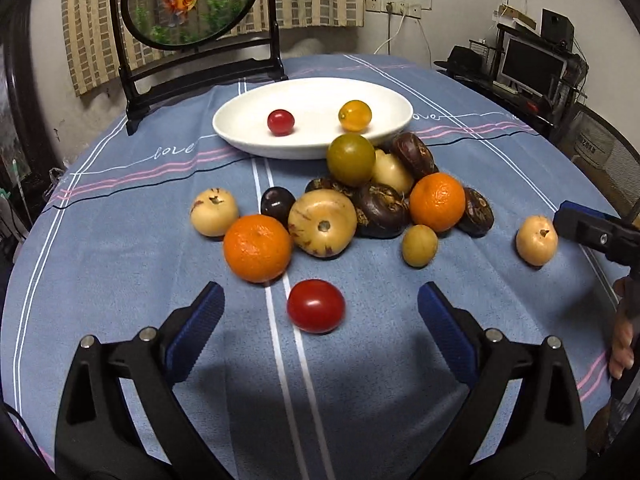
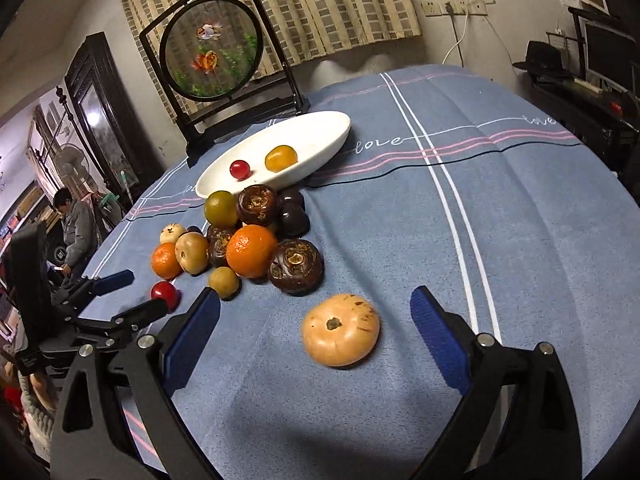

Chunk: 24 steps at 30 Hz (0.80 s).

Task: Organize fruits
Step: 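Withdraw both open grippers from the plate back toward the fruit pile, then grasp the second red cherry tomato with the left gripper while the right gripper grasps the tan round fruit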

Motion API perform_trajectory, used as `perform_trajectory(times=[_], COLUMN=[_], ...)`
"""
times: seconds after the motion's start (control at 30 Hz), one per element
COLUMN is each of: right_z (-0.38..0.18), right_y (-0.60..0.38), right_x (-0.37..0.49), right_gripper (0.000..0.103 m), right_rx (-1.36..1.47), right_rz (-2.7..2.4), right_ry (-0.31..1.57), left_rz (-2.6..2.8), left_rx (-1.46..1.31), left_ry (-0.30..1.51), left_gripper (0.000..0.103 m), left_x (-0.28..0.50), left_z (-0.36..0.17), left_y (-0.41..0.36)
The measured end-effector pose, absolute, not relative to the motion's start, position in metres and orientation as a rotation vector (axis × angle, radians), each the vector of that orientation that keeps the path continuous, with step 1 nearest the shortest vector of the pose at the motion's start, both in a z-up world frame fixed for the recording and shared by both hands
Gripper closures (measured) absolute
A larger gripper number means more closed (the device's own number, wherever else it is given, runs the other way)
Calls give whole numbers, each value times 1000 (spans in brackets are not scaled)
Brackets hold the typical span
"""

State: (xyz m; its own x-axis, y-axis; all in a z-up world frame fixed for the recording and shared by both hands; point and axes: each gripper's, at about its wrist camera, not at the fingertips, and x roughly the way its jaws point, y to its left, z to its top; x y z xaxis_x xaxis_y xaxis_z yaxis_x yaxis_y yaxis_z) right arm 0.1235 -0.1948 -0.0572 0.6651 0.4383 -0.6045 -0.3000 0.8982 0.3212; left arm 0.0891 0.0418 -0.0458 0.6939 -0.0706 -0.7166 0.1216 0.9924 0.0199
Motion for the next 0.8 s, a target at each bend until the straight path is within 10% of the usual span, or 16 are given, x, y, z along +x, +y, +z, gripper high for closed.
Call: perform_trajectory(times=[0.8], right_z=[-66], right_y=[-181], right_x=[113], right_gripper=[7], right_rx=[80], right_rz=[405], right_ry=[792], left_rz=[-150], left_rx=[41], left_ry=[824], left_gripper=[4], left_x=[95], left_z=[-49], left_y=[41])
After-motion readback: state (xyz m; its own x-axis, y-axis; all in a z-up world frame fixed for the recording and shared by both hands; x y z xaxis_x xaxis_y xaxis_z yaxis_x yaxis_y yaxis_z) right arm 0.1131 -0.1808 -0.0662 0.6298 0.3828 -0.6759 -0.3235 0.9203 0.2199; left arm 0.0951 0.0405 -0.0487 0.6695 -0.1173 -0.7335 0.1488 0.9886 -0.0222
